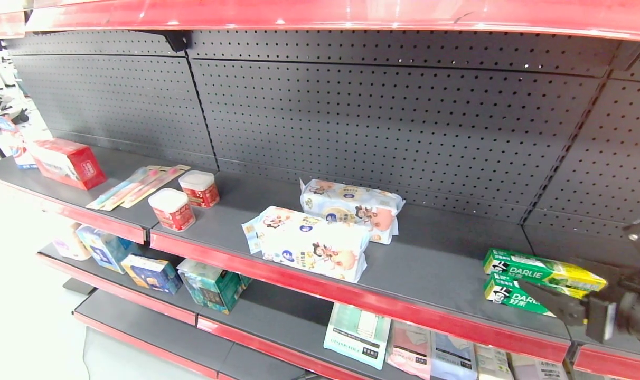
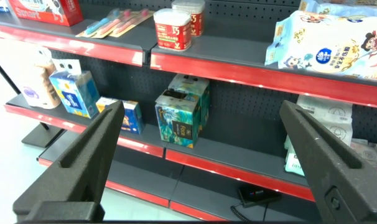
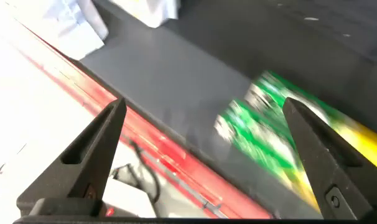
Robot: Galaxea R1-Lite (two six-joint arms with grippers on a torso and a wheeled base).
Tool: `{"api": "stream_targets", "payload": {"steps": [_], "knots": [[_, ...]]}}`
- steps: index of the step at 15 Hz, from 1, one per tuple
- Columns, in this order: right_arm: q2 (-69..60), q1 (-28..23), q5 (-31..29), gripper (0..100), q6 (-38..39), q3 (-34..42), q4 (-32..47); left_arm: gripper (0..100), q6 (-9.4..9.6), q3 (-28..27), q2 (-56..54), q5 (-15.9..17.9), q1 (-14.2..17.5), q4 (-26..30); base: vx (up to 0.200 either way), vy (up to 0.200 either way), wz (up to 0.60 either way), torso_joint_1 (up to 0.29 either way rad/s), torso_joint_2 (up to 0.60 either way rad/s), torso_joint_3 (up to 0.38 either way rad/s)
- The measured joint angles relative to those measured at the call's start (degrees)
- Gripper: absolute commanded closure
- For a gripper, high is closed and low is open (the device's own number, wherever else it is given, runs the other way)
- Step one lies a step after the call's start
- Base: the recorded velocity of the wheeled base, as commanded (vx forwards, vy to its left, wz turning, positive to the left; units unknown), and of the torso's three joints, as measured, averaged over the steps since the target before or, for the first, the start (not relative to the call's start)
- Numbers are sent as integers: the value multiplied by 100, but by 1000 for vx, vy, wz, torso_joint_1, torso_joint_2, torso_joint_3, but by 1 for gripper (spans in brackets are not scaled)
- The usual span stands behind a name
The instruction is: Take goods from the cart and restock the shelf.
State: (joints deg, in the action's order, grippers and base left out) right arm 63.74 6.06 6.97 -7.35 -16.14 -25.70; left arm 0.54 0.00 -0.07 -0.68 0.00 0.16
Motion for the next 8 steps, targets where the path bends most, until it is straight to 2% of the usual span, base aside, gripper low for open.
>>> {"api": "stream_targets", "payload": {"steps": [4,8], "knots": [[-1477,-679,-132,0,18,907,0,0,0,0,0,0,0,0,0,0,0,0,0,0],[-2689,-1151,-140,0,10,1480,194,0,0,0,0,2,0,2,0,0,0,0,0,0]]}}
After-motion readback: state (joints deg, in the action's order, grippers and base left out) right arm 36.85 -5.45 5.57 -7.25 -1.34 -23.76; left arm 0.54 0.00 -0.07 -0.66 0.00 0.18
